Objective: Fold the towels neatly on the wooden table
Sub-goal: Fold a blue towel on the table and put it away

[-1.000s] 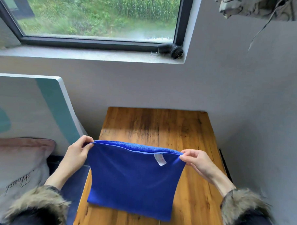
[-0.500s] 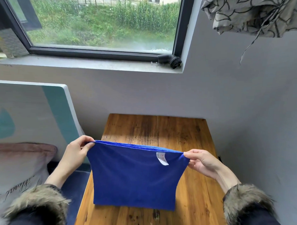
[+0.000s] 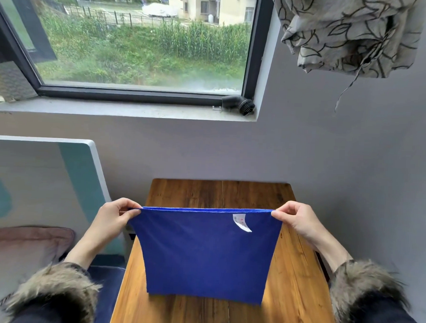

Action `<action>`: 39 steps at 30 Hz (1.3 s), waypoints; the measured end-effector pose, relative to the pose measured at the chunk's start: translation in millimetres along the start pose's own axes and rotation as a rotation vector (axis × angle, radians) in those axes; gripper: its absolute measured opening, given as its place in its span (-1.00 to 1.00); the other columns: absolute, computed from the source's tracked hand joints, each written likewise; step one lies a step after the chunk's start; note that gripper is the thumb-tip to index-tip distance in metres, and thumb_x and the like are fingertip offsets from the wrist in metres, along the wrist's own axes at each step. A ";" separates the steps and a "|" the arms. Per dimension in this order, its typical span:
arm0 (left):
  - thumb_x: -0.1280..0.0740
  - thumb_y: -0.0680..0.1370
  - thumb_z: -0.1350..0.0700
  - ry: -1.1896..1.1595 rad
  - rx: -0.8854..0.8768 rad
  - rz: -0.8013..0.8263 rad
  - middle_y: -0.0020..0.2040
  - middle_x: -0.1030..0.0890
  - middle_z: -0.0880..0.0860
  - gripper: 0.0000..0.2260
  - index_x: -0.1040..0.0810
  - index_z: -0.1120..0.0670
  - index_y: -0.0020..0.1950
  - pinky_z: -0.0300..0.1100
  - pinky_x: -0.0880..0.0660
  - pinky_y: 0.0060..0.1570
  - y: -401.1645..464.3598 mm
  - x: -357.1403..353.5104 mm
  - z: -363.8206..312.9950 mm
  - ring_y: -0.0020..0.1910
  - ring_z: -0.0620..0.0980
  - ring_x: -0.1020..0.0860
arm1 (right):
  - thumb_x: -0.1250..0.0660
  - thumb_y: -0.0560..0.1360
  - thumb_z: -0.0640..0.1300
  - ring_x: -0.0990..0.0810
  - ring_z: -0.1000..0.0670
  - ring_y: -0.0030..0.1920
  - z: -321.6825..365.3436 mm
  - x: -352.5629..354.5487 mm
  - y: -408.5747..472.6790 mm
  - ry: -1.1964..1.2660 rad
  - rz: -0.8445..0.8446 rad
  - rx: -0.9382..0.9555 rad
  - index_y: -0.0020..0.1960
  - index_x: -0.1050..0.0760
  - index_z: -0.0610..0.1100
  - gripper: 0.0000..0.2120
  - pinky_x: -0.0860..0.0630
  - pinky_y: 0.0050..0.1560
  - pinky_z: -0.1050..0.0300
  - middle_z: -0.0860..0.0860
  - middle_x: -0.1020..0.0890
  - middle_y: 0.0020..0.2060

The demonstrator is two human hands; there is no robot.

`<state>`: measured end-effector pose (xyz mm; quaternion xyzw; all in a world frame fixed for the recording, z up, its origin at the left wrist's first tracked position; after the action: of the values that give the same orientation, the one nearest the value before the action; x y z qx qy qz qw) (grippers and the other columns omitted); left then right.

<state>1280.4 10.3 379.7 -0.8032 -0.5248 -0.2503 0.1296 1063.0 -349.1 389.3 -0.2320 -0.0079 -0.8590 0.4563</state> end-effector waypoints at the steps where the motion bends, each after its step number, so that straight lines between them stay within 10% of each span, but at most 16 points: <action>1: -0.37 0.46 0.35 0.007 -0.011 -0.002 -0.24 -0.64 0.03 -0.78 -0.58 0.05 -0.25 -0.53 -0.42 -0.26 1.9 0.7 -3.0 -0.24 -0.05 -0.58 | -0.43 0.43 -0.20 -0.55 -0.03 -0.21 4.7 2.9 1.1 -0.029 -0.030 0.030 -0.25 -0.56 -0.21 -0.88 -0.48 -0.11 0.05 -0.08 -0.63 -0.28; 18: -0.38 0.43 0.40 -0.045 -0.122 -0.028 -0.22 -0.65 0.02 -0.77 -0.60 0.06 -0.23 -0.52 -0.46 -0.21 24.4 5.0 -36.3 -0.32 -0.30 -0.57 | -0.42 0.44 -0.18 -0.55 -0.03 -0.25 33.6 26.5 12.7 -0.237 -0.193 0.186 -0.30 -0.48 -0.11 -0.82 -0.48 -0.13 0.05 -0.05 -0.62 -0.31; 31: -0.23 0.48 0.42 0.415 -0.173 0.070 -0.08 -0.50 0.07 -0.75 -0.65 0.18 -0.05 -0.24 -0.36 -0.02 55.9 -14.9 -42.0 -0.07 0.03 -0.51 | -0.25 0.53 -0.21 -0.52 -0.09 0.07 53.3 11.9 44.0 -0.793 0.007 0.262 0.01 -0.60 -0.17 -0.83 -0.37 0.07 0.15 -0.06 -0.56 -0.08; 39: -0.22 0.46 0.43 0.406 -0.240 -0.193 -0.05 -0.52 0.23 -0.76 -0.64 0.25 -0.03 -0.07 -0.40 0.06 84.6 -9.1 -71.9 0.00 0.18 -0.50 | -0.18 0.52 -0.29 -0.44 -0.16 0.11 85.0 12.6 72.1 -0.793 -0.254 0.303 -0.01 -0.52 -0.23 -0.84 -0.35 0.14 0.00 -0.16 -0.54 0.01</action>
<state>1335.1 -65.7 439.9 -0.6925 -0.5287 -0.4780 0.1113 1147.0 -381.9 455.9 -0.4713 -0.3365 -0.7419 0.3378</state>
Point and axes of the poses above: each hand's wrist, its own y-axis towards the middle knuckle, its own x-axis out of the back of the hand, z = x × y, the point moved 4 cm from there along y, towards the middle knuckle
